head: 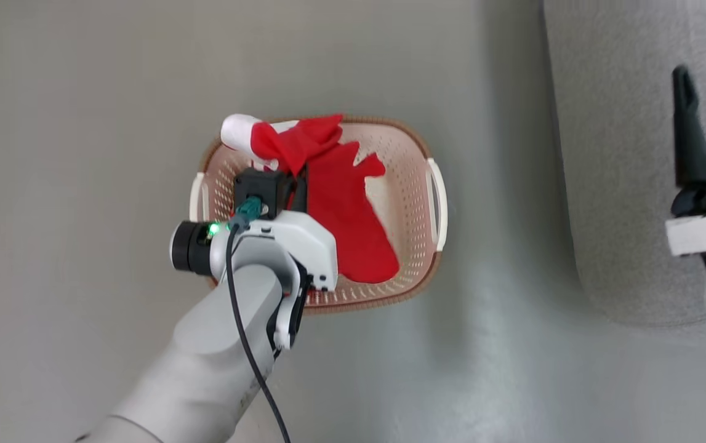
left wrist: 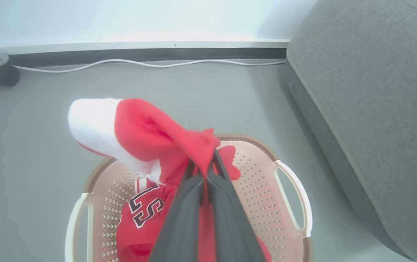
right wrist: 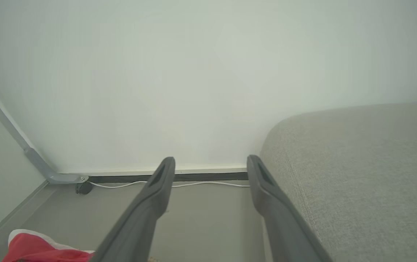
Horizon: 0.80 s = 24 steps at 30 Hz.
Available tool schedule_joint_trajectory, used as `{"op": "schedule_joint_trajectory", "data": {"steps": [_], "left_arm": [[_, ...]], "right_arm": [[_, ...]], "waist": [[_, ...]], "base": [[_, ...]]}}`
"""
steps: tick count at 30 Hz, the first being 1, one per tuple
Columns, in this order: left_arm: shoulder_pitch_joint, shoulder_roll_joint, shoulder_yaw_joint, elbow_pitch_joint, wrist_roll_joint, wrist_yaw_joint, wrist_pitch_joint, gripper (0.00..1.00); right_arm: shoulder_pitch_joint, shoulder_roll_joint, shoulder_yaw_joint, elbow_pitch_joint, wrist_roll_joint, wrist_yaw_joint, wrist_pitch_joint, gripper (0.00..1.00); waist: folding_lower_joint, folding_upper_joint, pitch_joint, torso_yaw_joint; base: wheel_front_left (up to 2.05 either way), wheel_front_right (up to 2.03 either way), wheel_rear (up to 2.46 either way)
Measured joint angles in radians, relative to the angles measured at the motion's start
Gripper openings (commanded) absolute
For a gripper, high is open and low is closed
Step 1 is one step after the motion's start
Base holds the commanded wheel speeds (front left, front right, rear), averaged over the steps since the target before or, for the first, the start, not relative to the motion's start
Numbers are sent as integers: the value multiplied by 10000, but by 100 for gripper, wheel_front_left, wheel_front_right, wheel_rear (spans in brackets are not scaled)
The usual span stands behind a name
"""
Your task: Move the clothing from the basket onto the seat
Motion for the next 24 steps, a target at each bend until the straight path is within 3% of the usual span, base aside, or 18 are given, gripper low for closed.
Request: {"op": "schedule_joint_trajectory", "data": {"steps": [24], "left_arm": [[2761, -15, 2706, -1214, 2803, -1714, 2, 0]], "right_arm": [[2145, 1547, 10, 1891, -1461, 0, 2, 100]], "waist": [[0, 0, -4178, 129]], "base": [[0, 0, 0]]}}
